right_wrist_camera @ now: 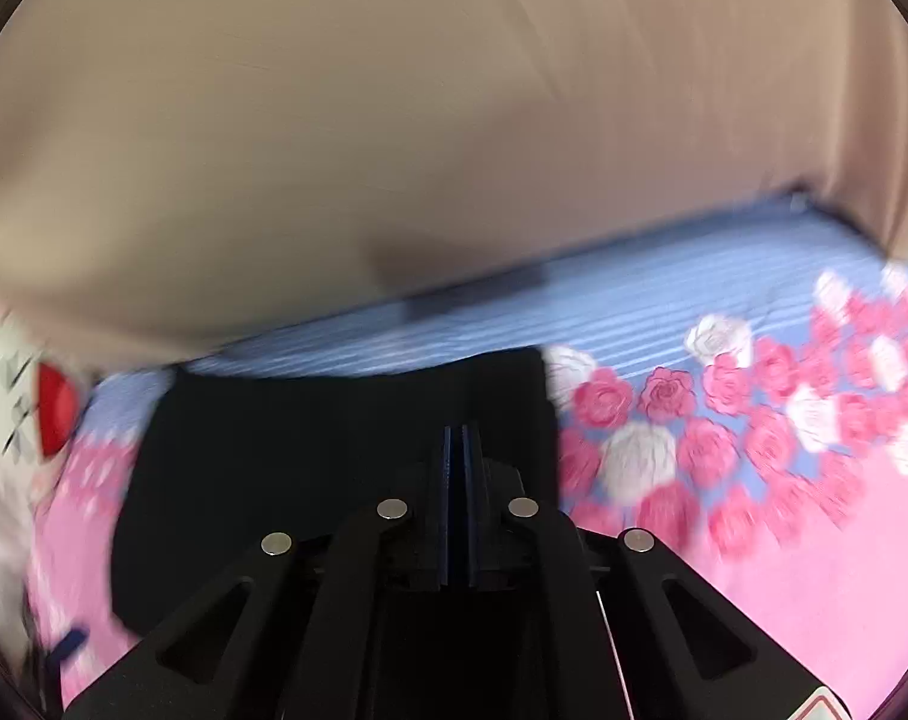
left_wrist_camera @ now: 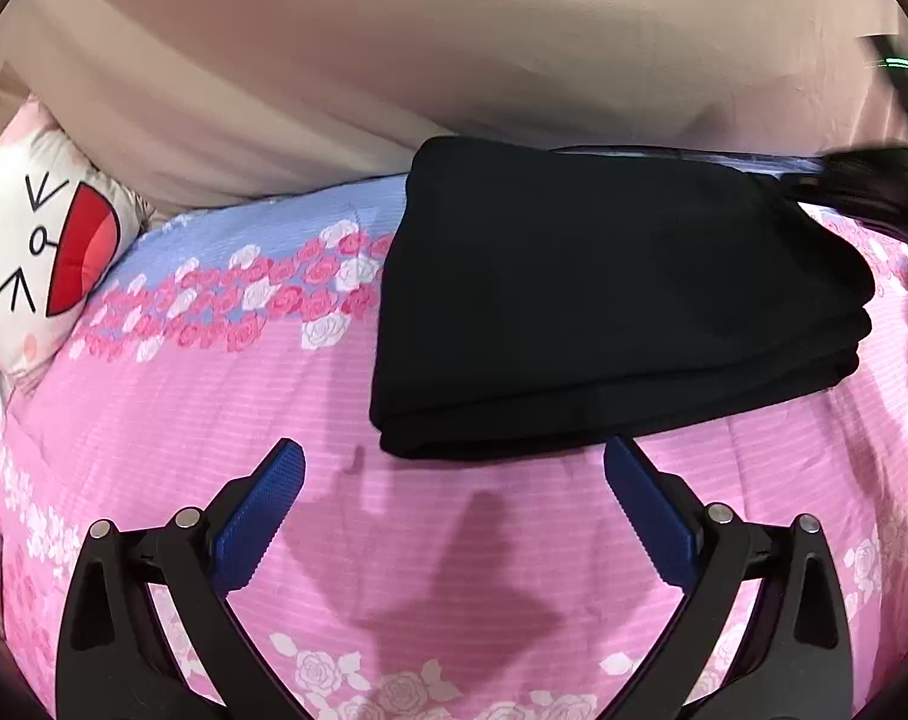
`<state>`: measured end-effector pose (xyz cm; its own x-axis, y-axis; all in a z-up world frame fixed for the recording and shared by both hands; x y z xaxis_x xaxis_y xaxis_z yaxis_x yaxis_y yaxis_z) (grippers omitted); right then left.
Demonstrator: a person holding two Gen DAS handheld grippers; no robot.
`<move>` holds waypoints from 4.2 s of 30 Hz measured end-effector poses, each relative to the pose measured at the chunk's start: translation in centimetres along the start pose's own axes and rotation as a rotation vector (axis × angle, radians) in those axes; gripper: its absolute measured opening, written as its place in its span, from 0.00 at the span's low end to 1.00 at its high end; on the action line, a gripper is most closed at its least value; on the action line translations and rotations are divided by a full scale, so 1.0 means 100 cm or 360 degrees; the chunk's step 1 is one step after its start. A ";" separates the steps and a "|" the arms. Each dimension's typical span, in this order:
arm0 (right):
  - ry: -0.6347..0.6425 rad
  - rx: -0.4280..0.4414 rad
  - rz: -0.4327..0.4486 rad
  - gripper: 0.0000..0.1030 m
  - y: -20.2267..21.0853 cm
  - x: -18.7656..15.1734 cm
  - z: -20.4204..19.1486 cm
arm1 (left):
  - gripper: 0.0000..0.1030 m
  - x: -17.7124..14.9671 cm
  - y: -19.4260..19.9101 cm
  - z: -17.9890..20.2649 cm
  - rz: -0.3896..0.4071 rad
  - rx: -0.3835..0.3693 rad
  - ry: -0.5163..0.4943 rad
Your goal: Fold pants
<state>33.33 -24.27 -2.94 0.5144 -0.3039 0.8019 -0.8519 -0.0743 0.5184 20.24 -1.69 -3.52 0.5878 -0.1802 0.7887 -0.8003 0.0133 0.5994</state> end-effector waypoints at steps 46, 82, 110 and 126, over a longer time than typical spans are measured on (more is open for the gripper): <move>0.0188 -0.0313 0.0262 0.67 0.159 -0.150 -0.010 | 0.95 -0.044 0.037 -0.001 0.0328 0.0019 0.0067; 0.0276 -0.0396 0.0229 0.68 0.156 -0.153 -0.021 | 0.95 -0.044 0.037 0.003 0.0329 0.0013 0.0036; 0.0278 -0.0390 0.0228 0.68 0.155 -0.153 -0.020 | 0.95 -0.044 0.039 0.003 0.0340 0.0021 0.0025; 0.0279 -0.0391 0.0229 0.68 0.156 -0.153 -0.021 | 0.95 -0.043 0.045 0.000 0.0389 0.0007 0.0008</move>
<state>12.36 -18.82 -6.53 0.4178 -0.1249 0.8999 -0.8790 0.1950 0.4352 14.12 -0.81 -4.19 0.3772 -0.1674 0.9109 -0.9193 0.0514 0.3902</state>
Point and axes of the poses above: each gripper's, at about its wrist camera, not at the fingertips, and y roughly against the way its jaws point, z to its right, x to its top, the point moved 2 cm from there along -y, roughly the way its jaws point, and after that the axes turned 13 degrees about z, right-handed, at the moved point
